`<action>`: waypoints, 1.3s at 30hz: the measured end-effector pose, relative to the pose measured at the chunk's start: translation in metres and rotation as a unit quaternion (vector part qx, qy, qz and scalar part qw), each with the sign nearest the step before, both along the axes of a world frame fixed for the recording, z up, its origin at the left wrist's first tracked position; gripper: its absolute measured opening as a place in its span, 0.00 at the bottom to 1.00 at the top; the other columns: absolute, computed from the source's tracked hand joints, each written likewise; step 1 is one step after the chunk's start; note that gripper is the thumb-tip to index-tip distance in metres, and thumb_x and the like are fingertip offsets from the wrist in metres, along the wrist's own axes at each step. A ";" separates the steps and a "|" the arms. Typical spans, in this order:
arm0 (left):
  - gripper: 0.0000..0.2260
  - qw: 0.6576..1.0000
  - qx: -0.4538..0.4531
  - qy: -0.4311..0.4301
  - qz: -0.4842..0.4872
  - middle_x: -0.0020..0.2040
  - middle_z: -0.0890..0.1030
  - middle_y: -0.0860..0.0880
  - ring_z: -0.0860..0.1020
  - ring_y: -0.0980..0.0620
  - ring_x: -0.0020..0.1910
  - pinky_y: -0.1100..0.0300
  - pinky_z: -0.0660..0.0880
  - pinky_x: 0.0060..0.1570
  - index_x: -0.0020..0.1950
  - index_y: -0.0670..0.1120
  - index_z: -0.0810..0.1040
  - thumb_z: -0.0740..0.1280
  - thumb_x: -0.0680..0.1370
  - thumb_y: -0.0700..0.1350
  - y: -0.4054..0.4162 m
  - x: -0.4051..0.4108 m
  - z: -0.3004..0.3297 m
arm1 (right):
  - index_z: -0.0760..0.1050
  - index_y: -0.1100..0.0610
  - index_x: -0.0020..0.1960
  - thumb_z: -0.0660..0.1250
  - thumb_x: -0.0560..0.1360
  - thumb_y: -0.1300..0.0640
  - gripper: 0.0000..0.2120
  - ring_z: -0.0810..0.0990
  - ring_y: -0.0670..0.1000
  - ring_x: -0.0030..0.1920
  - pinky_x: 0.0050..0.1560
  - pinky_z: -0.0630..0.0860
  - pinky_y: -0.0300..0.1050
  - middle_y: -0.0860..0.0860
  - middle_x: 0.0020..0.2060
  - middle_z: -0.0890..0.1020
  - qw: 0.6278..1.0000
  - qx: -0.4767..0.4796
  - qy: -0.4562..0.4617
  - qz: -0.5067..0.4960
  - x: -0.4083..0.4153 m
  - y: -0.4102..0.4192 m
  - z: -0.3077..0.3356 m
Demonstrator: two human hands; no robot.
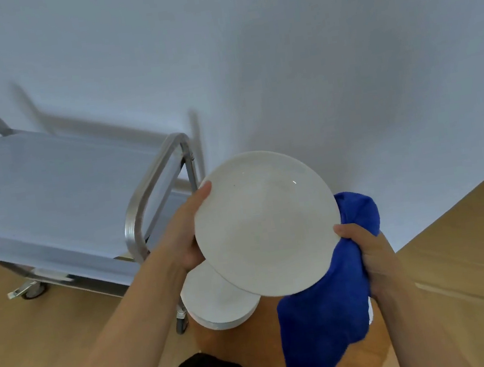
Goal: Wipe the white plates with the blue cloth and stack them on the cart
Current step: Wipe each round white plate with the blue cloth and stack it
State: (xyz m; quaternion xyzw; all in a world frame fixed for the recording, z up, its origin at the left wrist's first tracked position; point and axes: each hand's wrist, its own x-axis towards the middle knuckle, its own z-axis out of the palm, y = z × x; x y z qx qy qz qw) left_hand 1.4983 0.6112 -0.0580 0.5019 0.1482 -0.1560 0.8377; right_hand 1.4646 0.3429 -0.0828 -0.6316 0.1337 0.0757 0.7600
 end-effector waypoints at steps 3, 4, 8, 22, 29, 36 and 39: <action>0.16 1.000 0.018 -0.022 0.012 0.46 0.85 0.48 0.84 0.50 0.44 0.58 0.79 0.36 0.55 0.49 0.80 0.62 0.76 0.58 0.001 -0.006 -0.006 | 0.72 0.58 0.52 0.68 0.63 0.39 0.27 0.80 0.56 0.45 0.42 0.76 0.49 0.56 0.45 0.80 0.967 -0.240 -0.072 -0.055 0.001 0.003 0.012; 0.18 0.999 0.034 -0.034 0.005 0.46 0.85 0.48 0.84 0.51 0.44 0.58 0.79 0.37 0.55 0.50 0.80 0.63 0.73 0.59 -0.001 -0.008 -0.005 | 0.71 0.59 0.52 0.68 0.62 0.36 0.31 0.79 0.55 0.44 0.43 0.77 0.50 0.56 0.47 0.78 0.939 -0.320 -0.091 -0.085 0.002 0.009 0.016; 0.25 0.992 0.093 -0.082 -0.025 0.48 0.84 0.42 0.82 0.46 0.47 0.50 0.78 0.47 0.54 0.45 0.81 0.65 0.66 0.61 -0.012 -0.017 0.004 | 0.71 0.58 0.64 0.70 0.69 0.42 0.30 0.76 0.55 0.52 0.51 0.76 0.53 0.56 0.59 0.70 0.848 -0.490 -0.169 -0.111 0.012 0.051 0.022; 0.23 0.998 0.057 0.011 0.001 0.49 0.84 0.41 0.81 0.43 0.51 0.51 0.77 0.52 0.56 0.41 0.80 0.64 0.73 0.59 0.047 0.000 -0.024 | 0.74 0.50 0.63 0.67 0.69 0.44 0.23 0.73 0.48 0.54 0.58 0.72 0.47 0.46 0.57 0.74 0.802 -0.430 -0.271 0.313 0.010 0.171 0.001; 0.31 0.995 0.095 0.031 -0.030 0.56 0.82 0.41 0.79 0.41 0.57 0.43 0.74 0.60 0.58 0.45 0.78 0.65 0.65 0.65 0.077 0.010 -0.053 | 0.72 0.48 0.47 0.70 0.69 0.47 0.10 0.77 0.48 0.47 0.51 0.75 0.46 0.46 0.44 0.78 0.765 -0.442 0.046 0.466 0.005 0.154 -0.011; 0.16 0.990 0.095 0.076 -0.067 0.54 0.83 0.46 0.80 0.45 0.55 0.44 0.76 0.55 0.58 0.52 0.78 0.55 0.81 0.58 0.088 0.003 -0.120 | 0.76 0.51 0.45 0.70 0.69 0.50 0.08 0.78 0.47 0.43 0.39 0.73 0.40 0.48 0.41 0.79 0.683 -0.513 0.290 0.432 0.011 0.105 -0.023; 0.17 0.988 0.083 0.111 -0.063 0.55 0.83 0.45 0.80 0.44 0.55 0.42 0.76 0.55 0.61 0.51 0.76 0.57 0.79 0.58 0.095 0.001 -0.144 | 0.78 0.52 0.48 0.71 0.69 0.51 0.10 0.80 0.50 0.48 0.51 0.77 0.46 0.51 0.45 0.82 0.738 -0.474 0.312 0.364 -0.004 0.078 -0.034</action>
